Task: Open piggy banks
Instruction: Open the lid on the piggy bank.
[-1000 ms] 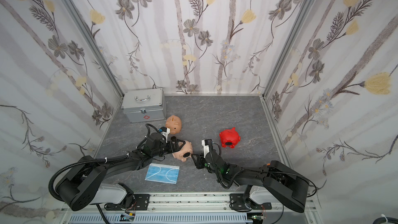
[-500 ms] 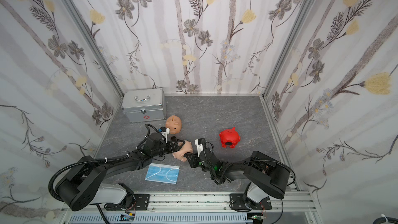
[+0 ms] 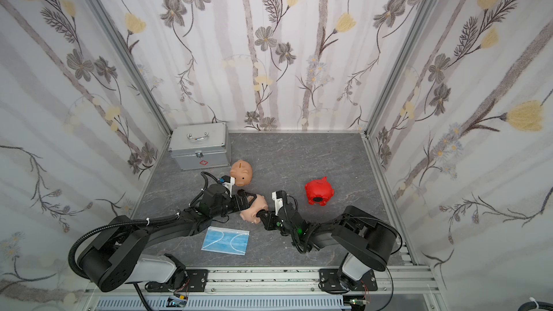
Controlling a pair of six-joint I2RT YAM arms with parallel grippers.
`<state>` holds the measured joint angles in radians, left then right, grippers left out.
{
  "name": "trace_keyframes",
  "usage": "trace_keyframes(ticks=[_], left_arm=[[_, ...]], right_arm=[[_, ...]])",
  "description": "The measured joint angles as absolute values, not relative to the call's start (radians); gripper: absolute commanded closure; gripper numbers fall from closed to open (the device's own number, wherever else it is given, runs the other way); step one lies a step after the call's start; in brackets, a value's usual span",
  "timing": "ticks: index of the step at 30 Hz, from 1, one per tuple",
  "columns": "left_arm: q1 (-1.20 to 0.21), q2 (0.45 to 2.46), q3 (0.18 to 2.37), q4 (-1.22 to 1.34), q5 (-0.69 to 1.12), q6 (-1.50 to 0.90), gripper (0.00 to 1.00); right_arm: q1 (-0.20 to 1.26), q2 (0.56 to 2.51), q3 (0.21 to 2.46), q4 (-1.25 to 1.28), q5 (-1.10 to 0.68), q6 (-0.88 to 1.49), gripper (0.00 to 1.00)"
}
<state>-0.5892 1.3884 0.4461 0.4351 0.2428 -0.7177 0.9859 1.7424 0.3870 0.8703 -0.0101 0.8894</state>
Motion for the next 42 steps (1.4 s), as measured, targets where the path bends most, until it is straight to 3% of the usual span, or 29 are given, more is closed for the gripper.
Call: trace_keyframes(ticks=[13, 28, 34, 42], left_arm=[[-0.587, 1.431, 0.455, 0.475, 0.228, -0.726, 0.00], [-0.587, 1.452, 0.463, 0.493, 0.229, -0.732, 0.00], [-0.587, 1.454, 0.464, 0.493, 0.235, -0.732, 0.00], [-0.588, 1.442, 0.459, 0.485, 0.241, -0.732, 0.00]], right_arm=[[0.953, 1.780, 0.396, 0.929, -0.044, 0.897, 0.84], [0.942, 1.805, 0.447, 0.900, -0.074, 0.897, 0.94], [0.938, 1.806, 0.457, 0.884, -0.072, 0.899, 0.93], [0.925, 1.800, 0.459, 0.873, -0.031, 0.926, 0.85]])
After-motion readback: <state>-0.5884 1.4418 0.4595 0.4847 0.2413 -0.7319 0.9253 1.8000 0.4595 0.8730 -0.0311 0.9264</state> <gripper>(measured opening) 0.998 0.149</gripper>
